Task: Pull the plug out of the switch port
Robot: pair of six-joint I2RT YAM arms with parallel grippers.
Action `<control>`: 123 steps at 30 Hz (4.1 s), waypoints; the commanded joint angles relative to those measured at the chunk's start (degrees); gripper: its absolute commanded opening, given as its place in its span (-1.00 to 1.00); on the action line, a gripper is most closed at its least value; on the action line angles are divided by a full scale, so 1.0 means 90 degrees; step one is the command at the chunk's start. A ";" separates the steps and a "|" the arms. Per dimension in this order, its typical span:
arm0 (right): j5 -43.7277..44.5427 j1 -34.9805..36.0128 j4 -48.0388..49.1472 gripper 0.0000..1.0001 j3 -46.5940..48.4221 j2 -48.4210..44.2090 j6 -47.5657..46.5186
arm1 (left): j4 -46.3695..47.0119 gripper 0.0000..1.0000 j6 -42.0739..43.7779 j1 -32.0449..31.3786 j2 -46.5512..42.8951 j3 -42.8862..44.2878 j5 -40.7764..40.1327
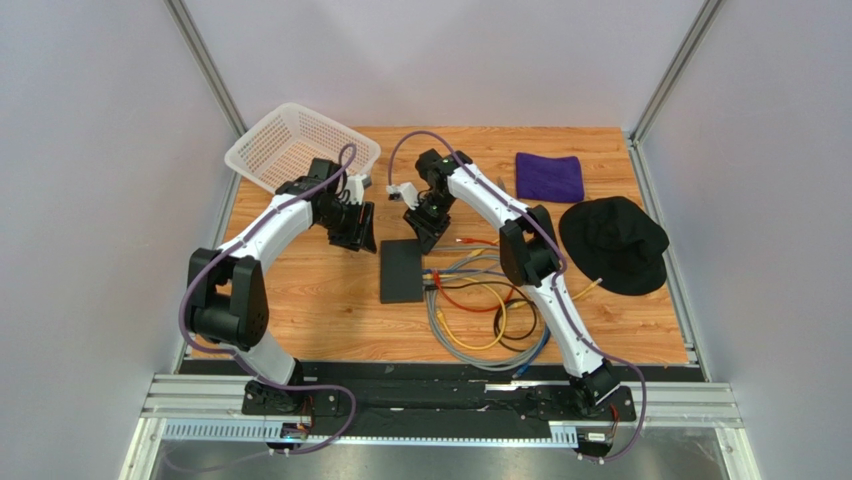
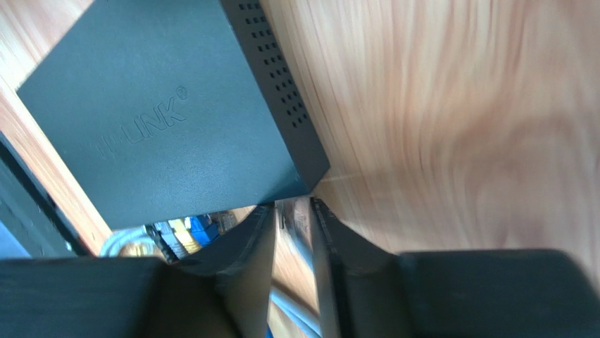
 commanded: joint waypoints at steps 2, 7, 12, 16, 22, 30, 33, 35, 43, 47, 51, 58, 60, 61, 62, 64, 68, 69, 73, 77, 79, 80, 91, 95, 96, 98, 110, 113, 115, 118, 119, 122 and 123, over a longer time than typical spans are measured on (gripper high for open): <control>0.0202 0.0211 0.0781 -0.21 0.0684 0.0103 0.0355 | 0.0922 0.18 -0.0046 0.0049 -0.0529 -0.0379 0.0639; 0.0214 0.0065 0.0851 -0.05 -0.0231 -0.1097 0.0550 | 0.1351 0.12 -0.0066 0.0059 -0.0139 -0.0448 0.1246; -0.0537 -0.0032 0.0763 0.01 -0.1053 -0.1977 0.0599 | 0.1714 -0.06 -0.0261 0.0059 0.0573 -0.0380 0.1784; -0.1182 -0.0140 0.0549 0.04 -0.1289 -0.1939 0.0599 | 0.1509 -0.14 -0.0271 0.0059 0.1120 -0.0136 0.1959; -0.1740 -0.0189 0.0323 0.01 -0.1152 -0.1431 0.0511 | 0.1119 -0.21 -0.0359 0.0049 0.1960 0.0128 0.1601; -0.1485 -0.0238 0.0216 -0.06 -0.0889 -0.0767 0.0355 | 0.0641 -0.57 -0.0437 0.0049 0.2751 0.0517 0.1257; -0.1661 -0.0228 0.0109 -0.08 -0.0898 -0.0591 0.0306 | 0.0532 -0.97 -0.0476 0.0059 0.2937 0.0587 0.1257; -0.1749 -0.0228 0.0089 -0.08 -0.0986 -0.0523 0.0287 | 0.0474 -1.00 -0.0447 0.0059 0.2996 0.0626 0.1238; -0.2374 -0.0199 -0.0438 0.06 -0.1074 -0.0211 -0.0084 | 0.0483 -1.00 -0.0437 0.0049 0.2996 0.0606 0.1238; -0.2560 -0.0179 -0.0477 0.08 -0.1016 0.0014 -0.0114 | 0.0503 -1.00 -0.0427 0.0049 0.2977 0.0587 0.1248; -0.2618 -0.0160 -0.0477 0.08 -0.0850 0.0316 -0.0114 | 0.0493 -1.00 -0.0427 0.0040 0.2977 0.0597 0.1228; -0.2736 -0.0150 -0.0399 0.08 -0.0625 0.0698 -0.0055 | 0.0493 -1.00 -0.0417 0.0001 0.2957 0.0587 0.1189; -0.2775 -0.0140 -0.0399 0.08 -0.0615 0.0766 -0.0065 | 0.0503 -1.00 -0.0398 -0.0019 0.2967 0.0587 0.1140; -0.2823 -0.0140 -0.0380 0.08 -0.0615 0.0767 -0.0074 | 0.0484 -1.00 -0.0388 -0.0029 0.2967 0.0596 0.1140; -0.2843 -0.0140 -0.0341 0.08 -0.0625 0.0767 -0.0055 | 0.0483 -1.00 -0.0388 -0.0029 0.2977 0.0606 0.1130; -0.2872 -0.0140 -0.0253 0.08 -0.0615 0.0805 0.0023 | 0.0483 -1.00 -0.0388 -0.0029 0.2967 0.0606 0.1120; -0.2902 -0.0140 -0.0204 0.05 -0.0469 0.0932 0.0004 | 0.0474 -1.00 -0.0388 -0.0039 0.2977 0.0616 0.1111; -0.2911 -0.0150 -0.0214 0.02 -0.0468 0.0952 -0.0025 | 0.0464 -1.00 -0.0378 -0.0039 0.2967 0.0616 0.1111; -0.2814 -0.0131 -0.0204 -0.06 -0.0507 0.1030 -0.0035 | 0.0454 -1.00 -0.0359 -0.0048 0.2977 0.0626 0.1111; -0.2833 -0.0111 -0.0184 -0.28 -0.0800 0.1011 -0.0143 | 0.0425 -1.00 -0.0330 -0.0058 0.2986 0.0645 0.1101; -0.2863 -0.0111 -0.0184 -0.46 -0.0859 0.1030 -0.0162 | 0.0415 -1.00 -0.0330 -0.0068 0.3006 0.0655 0.1082; -0.2863 -0.0111 -0.0184 -0.52 -0.0898 0.1030 -0.0162 | 0.0415 -1.00 -0.0330 -0.0068 0.2996 0.0655 0.1091; -0.2658 -0.0140 -0.0330 -1.00 -0.1171 0.0874 -0.0484 | 0.0337 -1.00 -0.0320 -0.0087 0.3289 0.0772 0.1130; -0.2609 -0.0218 -0.0487 -1.00 -0.1337 0.0796 -0.0718 | 0.0298 -1.00 -0.0330 -0.0087 0.3367 0.0831 0.1140; -0.2599 -0.0228 -0.0487 -1.00 -0.1386 0.0757 -0.0729 | 0.0279 -1.00 -0.0330 -0.0087 0.3377 0.0850 0.1140; -0.2531 -0.0267 -0.0497 -1.00 -0.1503 0.0640 -0.0797 | 0.0278 -1.00 -0.0330 -0.0087 0.3387 0.0860 0.1150; -0.2130 -0.0404 -0.0653 -1.00 -0.1854 0.0035 -0.0856 | 0.0190 -1.00 -0.0281 -0.0136 0.3416 0.0919 0.1062; -0.2364 -0.0550 -0.0819 -1.00 -0.2206 -0.0336 -0.1011 | 0.0200 -1.00 -0.0281 -0.0136 0.3416 0.0909 0.1062; -0.2297 -0.0667 -0.0907 -1.00 -0.2421 -0.0473 -0.1080 | 0.0210 -1.00 -0.0261 -0.0136 0.3416 0.0909 0.1072; -0.2033 -0.0852 -0.0907 -1.00 -0.2480 -0.0805 -0.1149 | 0.0171 -1.00 -0.0212 -0.0136 0.3436 0.0938 0.1091; -0.1917 -0.0921 -0.0888 -1.00 -0.2422 -0.0873 -0.1110 | 0.0171 -1.00 -0.0203 -0.0136 0.3426 0.0948 0.1101; -0.1595 -0.1155 -0.0868 -1.00 -0.2100 -0.1244 -0.1080 | 0.0181 -1.00 -0.0212 -0.0136 0.3436 0.0929 0.1101; -0.1477 -0.1281 -0.0907 -1.00 -0.2022 -0.1381 -0.1129 | 0.0181 -1.00 -0.0222 -0.0136 0.3436 0.0938 0.1091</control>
